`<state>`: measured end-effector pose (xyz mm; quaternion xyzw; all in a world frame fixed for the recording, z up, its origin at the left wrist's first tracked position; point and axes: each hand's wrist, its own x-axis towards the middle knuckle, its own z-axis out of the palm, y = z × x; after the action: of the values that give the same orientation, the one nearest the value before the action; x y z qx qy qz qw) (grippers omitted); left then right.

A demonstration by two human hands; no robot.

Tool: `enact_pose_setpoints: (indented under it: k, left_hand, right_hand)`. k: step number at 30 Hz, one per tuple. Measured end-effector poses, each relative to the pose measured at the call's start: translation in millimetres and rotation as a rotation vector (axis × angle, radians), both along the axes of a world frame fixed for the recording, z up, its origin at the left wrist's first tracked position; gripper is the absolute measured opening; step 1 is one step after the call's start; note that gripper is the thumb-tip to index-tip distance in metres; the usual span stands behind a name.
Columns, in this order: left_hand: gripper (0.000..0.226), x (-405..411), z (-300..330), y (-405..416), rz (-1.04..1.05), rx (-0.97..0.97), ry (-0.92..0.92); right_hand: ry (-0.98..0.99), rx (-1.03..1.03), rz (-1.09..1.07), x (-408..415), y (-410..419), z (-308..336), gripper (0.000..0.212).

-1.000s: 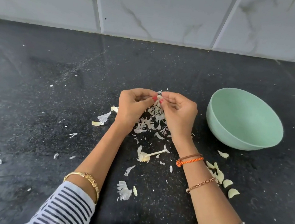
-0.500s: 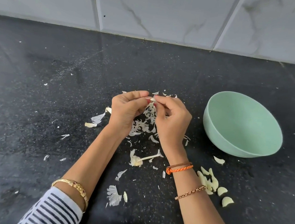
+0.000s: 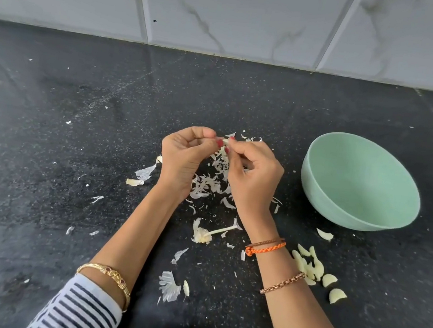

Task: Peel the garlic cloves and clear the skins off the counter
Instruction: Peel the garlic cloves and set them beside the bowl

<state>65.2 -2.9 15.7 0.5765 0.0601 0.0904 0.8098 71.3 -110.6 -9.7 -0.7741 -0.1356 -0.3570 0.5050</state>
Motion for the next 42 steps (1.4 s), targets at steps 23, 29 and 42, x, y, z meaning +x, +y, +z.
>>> enact_pose_setpoints:
  k: [23,29,42]
  left_hand:
    - [0.025,-1,7,-7,0.012,-0.179,0.184]
    - [0.026,-4,6,-3,0.062,0.074,-0.019]
    - [0.021,-1,5,3,0.021,0.239,-0.118]
  right_hand:
    - [-0.032,0.015,0.003,3,-2,-2,0.014]
    - [0.284,0.207,0.145,-3,0,12,0.019]
    - [0.619,0.567,0.290,-9,-1,33,0.022]
